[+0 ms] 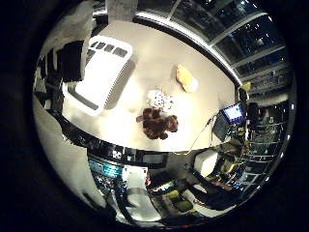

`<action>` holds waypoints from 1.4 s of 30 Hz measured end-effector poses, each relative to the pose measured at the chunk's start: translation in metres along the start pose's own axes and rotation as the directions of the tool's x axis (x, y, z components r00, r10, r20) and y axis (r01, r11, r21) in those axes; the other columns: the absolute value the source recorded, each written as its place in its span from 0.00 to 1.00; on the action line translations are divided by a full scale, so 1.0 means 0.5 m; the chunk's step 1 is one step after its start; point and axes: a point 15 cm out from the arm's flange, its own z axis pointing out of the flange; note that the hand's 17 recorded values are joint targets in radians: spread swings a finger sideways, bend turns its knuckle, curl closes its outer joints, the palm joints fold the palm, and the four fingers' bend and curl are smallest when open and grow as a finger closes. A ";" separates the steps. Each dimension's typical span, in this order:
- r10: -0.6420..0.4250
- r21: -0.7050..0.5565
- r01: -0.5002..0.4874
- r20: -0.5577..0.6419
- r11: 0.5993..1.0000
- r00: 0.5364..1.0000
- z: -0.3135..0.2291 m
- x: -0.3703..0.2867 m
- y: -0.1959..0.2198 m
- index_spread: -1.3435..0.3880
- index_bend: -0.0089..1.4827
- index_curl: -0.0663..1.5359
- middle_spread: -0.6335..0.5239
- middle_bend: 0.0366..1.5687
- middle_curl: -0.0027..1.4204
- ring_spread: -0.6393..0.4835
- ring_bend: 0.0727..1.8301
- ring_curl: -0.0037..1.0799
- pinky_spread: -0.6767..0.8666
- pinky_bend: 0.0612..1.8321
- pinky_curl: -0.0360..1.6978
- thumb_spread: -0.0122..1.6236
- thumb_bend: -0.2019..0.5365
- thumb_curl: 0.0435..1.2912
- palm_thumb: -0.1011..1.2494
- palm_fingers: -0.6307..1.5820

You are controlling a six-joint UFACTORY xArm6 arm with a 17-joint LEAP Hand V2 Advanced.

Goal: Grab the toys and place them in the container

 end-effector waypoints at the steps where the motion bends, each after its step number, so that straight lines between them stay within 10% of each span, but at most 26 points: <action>1: 0.012 -0.016 -0.012 -0.006 1.000 1.000 0.014 0.016 0.014 0.61 0.57 0.38 0.43 0.76 0.37 0.40 0.73 0.46 0.22 0.56 0.52 0.59 0.23 0.34 0.71 0.78; 5: 0.041 -0.091 -0.046 -0.056 0.995 0.998 0.054 0.123 0.089 0.53 0.33 0.33 0.36 0.58 0.32 0.35 0.65 0.42 0.13 0.57 0.46 0.60 0.24 0.32 0.69 0.61; 8: 0.018 -0.157 -0.035 -0.110 0.987 0.994 0.076 0.224 0.152 0.50 0.33 0.33 0.36 0.49 0.29 0.35 0.59 0.39 0.17 0.52 0.45 0.60 0.24 0.31 0.68 0.47; 13: 0.003 -0.287 -0.049 -0.159 0.957 0.987 0.118 0.392 0.268 0.51 0.30 0.30 0.43 0.36 0.24 0.53 0.37 0.25 0.51 0.37 0.38 0.60 0.23 0.28 0.65 0.28; 23: -0.079 -0.447 -0.035 -0.233 0.894 0.969 0.197 0.556 0.364 0.53 0.11 0.24 0.54 0.14 0.19 0.70 0.18 0.17 0.68 0.23 0.26 0.59 0.23 0.23 0.58 0.25; 42: -0.113 -0.527 0.027 -0.131 0.849 0.985 0.448 0.489 0.465 0.54 0.11 0.19 0.54 0.10 0.21 0.71 0.13 0.21 0.68 0.22 0.22 0.57 0.24 0.23 0.63 0.28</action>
